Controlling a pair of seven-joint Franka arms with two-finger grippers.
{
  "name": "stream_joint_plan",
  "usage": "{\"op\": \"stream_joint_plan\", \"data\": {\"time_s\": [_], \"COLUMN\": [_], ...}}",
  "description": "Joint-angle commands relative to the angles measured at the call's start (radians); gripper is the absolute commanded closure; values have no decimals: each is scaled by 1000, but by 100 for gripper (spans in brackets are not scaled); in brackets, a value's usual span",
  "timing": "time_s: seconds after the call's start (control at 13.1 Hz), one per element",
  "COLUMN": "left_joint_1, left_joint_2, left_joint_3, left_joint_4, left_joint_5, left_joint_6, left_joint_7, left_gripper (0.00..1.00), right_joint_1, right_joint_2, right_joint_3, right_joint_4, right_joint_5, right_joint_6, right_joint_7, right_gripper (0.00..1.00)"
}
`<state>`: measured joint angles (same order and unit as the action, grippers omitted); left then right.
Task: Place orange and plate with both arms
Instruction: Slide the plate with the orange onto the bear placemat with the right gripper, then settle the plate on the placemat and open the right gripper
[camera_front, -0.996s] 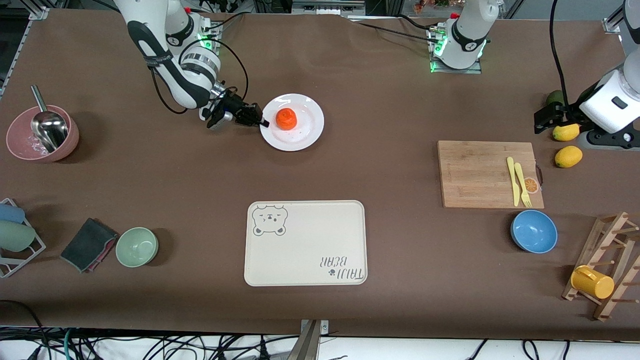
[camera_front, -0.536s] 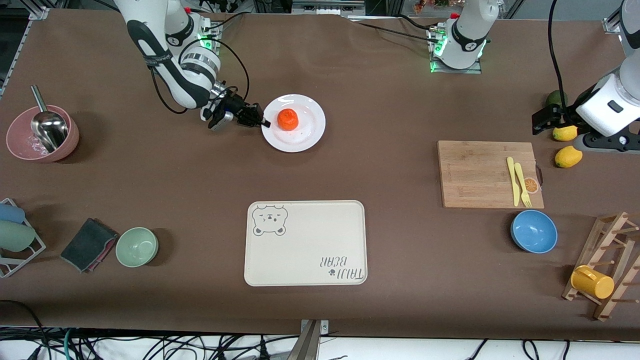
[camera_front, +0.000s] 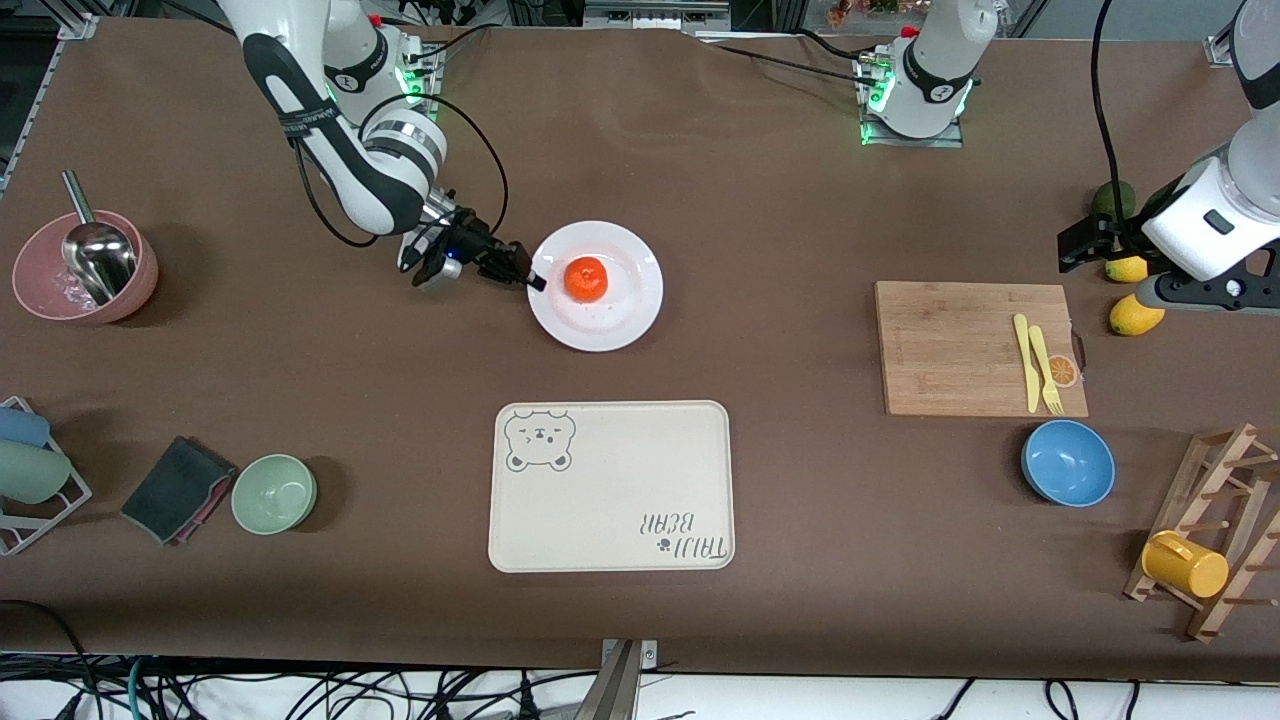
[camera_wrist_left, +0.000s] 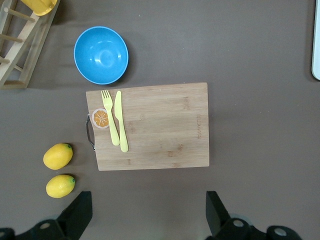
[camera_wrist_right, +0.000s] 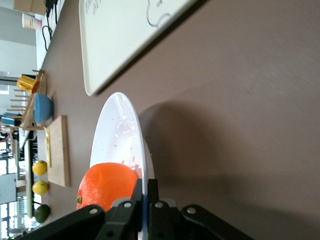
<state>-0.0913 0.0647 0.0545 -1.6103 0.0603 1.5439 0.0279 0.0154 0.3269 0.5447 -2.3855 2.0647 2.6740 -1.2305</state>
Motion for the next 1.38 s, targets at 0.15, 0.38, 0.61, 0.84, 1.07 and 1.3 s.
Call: {"op": "stream_joint_plan", "data": {"time_s": [0.15,0.38,0.61,0.84,1.07,1.3], "left_joint_1": [-5,-5,-5,-4,-4,-5], "left_joint_2": [12,14,14,14,14,14], "left_joint_3": [1,-12,-13,-12,-13,-13], "left_joint_4": [26,26,27,27,27,26], "left_joint_5": [21,21,21,21,21,21], "left_joint_6": [-24,-24,-24,-24,-24,-24], "left_joint_7": [21,20,21,21,21,21], "left_gripper": [0,0,0,0,0,0], "right_joint_1": [-14,-37,-38,-71,-72,-75], "right_joint_2": [144,337,470,552,569,581], "right_joint_3": [-49,-54,-54,-54,-54,-54], "right_joint_4": [254,478,650,732,732,738], "right_joint_5": [-341,-472,-596,-785,-799,-802], "right_joint_6": [21,21,21,17,17,15], "right_joint_7": [328,370,477,595,586,585], "right_gripper": [100,100,100,100,100,100]}}
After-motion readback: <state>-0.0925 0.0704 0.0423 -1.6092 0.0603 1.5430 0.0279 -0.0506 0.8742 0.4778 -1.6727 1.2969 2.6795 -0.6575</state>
